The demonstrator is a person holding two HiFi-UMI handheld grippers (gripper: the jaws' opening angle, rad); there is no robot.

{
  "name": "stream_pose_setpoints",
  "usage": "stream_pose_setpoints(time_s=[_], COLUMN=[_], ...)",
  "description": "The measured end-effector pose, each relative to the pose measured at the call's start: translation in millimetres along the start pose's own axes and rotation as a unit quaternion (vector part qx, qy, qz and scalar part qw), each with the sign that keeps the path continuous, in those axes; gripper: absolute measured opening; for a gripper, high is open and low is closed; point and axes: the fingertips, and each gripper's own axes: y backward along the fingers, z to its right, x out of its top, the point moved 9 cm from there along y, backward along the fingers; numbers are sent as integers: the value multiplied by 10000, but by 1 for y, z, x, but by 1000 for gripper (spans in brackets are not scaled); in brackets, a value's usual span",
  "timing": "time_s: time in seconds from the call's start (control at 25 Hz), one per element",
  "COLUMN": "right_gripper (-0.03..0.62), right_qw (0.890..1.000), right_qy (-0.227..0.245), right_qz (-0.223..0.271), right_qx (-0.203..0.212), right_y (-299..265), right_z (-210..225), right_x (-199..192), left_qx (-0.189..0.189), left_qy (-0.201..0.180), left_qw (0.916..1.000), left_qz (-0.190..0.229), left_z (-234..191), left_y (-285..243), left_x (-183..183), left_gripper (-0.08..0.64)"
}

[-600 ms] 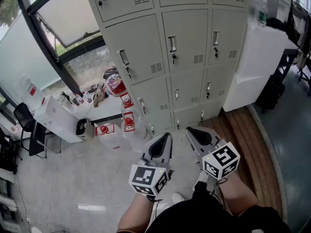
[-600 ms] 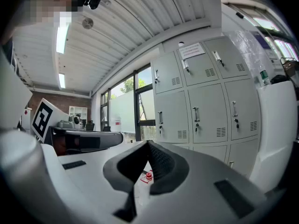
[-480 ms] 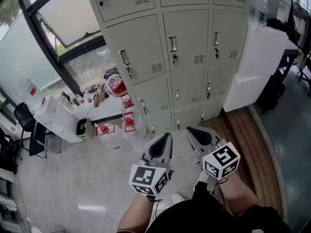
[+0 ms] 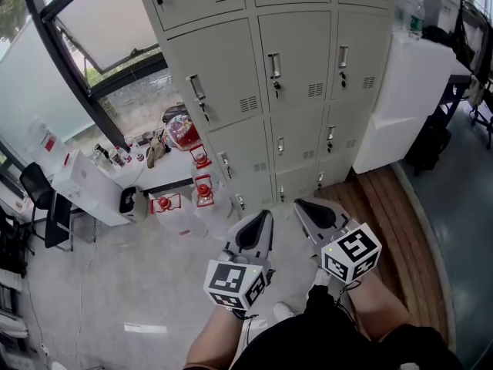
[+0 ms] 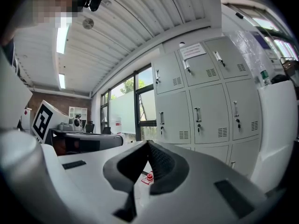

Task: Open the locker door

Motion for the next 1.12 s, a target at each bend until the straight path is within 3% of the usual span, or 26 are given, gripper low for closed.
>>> stream_pose_setpoints(time_s=[0.32,1.12], right_gripper=[54,54], right_qw=[10000,10000], right_qy=[59,-28], right_qz=[-6,70], right_qx=[-29,39], right_y=[-3,-52], right_z=[-3,42], right_x=[4,13], left_qx=[3,191], left_qy=[51,-10], left_qw=[10000,9998], left_qz=[11,3], left_z=[-5,-39], left_y=[4,-35], left_x=[0,9], left_gripper=[17,17])
